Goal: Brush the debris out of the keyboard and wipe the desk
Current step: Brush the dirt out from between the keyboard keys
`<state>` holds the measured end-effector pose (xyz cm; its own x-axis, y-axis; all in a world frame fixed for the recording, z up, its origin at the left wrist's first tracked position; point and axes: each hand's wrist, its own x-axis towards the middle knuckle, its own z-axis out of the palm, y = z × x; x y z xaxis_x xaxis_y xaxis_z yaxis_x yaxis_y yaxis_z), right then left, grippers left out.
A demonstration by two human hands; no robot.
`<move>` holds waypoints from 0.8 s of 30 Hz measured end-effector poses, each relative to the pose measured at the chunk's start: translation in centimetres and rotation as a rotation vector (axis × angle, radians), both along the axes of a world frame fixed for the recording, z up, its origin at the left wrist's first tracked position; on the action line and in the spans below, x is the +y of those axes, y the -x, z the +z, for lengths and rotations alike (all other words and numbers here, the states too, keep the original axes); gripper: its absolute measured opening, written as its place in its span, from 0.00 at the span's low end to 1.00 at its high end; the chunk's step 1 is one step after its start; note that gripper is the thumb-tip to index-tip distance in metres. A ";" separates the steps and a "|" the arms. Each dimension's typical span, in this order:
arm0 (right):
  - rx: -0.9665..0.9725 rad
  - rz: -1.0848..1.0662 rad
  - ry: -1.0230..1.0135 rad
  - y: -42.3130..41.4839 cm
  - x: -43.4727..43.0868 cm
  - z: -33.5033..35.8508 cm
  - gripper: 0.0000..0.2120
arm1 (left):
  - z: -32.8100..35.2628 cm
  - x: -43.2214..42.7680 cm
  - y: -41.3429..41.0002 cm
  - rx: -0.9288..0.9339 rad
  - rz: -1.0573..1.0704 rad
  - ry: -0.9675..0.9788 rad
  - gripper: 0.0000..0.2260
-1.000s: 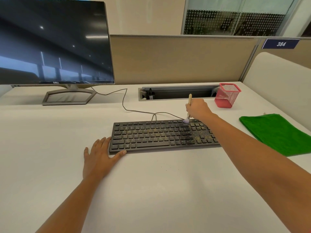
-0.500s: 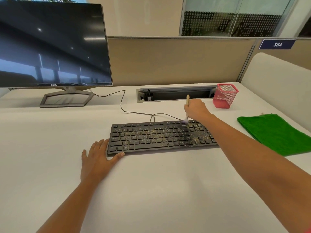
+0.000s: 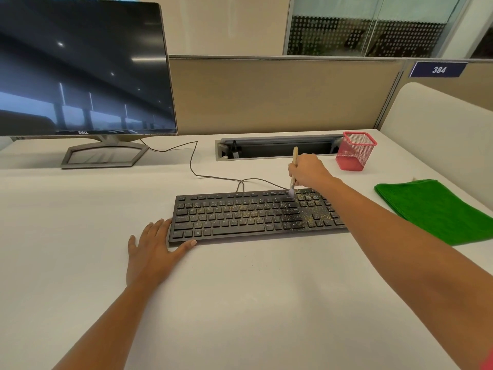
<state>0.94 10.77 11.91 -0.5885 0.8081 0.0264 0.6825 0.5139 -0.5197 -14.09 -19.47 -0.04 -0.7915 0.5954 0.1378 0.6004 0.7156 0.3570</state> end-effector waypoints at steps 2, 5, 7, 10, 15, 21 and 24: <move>0.089 -0.015 0.062 0.0 0.3 -0.1 0.16 | 0.1 0.0 -0.1 -0.005 -0.001 -0.001 0.40; 0.090 -0.033 0.101 -0.3 0.4 -0.6 0.15 | 0.0 -0.1 -0.2 -0.009 -0.003 0.000 0.39; -0.004 -0.053 0.053 -0.6 0.4 -0.7 0.15 | 0.0 0.0 -0.1 -0.009 -0.004 -0.001 0.38; -0.052 -0.090 -0.037 -0.8 0.6 -0.5 0.14 | 0.1 0.0 0.1 -0.003 -0.003 0.002 0.37; 0.125 -0.103 0.068 -0.2 1.0 -0.3 0.16 | -0.2 0.0 0.1 0.000 -0.005 0.003 0.40; 0.003 -0.123 0.023 -0.6 0.9 -0.6 0.13 | -0.5 -0.1 0.3 0.002 -0.007 -0.003 0.41; -0.011 -0.133 -0.010 -0.6 1.1 -0.4 0.13 | -0.4 0.0 0.2 0.003 -0.004 0.000 0.41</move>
